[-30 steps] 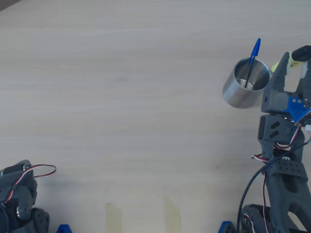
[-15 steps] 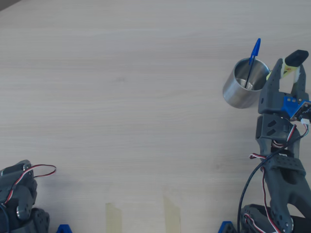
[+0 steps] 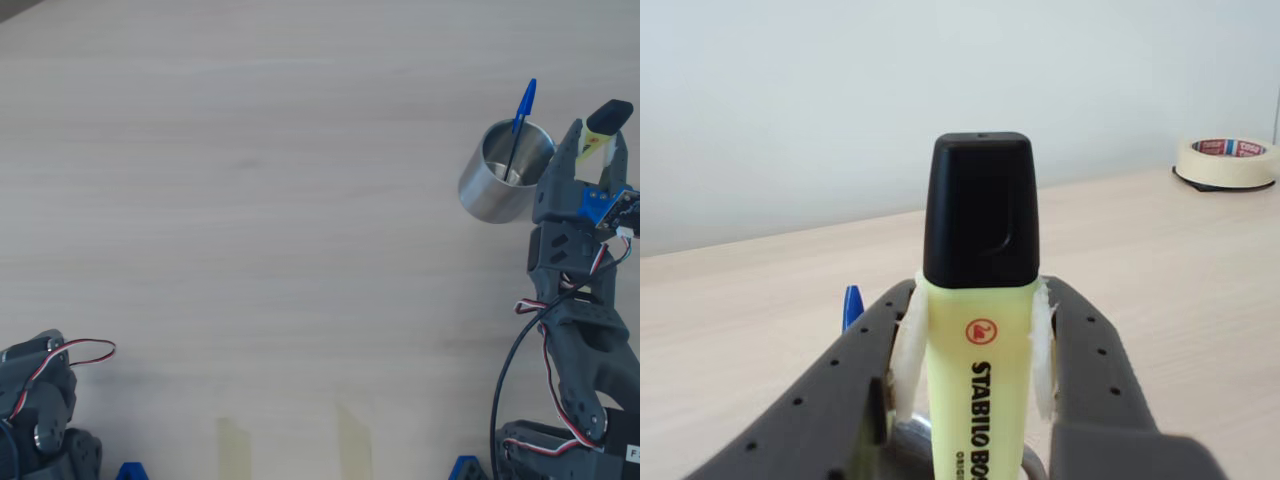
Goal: Grab the yellow pen and put it in the silver cup.
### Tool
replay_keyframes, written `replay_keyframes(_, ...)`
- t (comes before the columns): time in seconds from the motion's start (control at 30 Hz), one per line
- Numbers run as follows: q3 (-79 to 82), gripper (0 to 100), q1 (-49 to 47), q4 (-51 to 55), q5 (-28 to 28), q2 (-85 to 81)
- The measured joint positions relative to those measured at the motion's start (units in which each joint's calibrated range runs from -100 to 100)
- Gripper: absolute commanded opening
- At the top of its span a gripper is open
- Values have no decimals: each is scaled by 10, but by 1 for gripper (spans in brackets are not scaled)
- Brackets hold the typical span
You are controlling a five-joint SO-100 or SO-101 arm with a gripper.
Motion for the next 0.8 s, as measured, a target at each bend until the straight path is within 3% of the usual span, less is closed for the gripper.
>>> replay_keyframes(0.8,-5,14,0,-14,3,23)
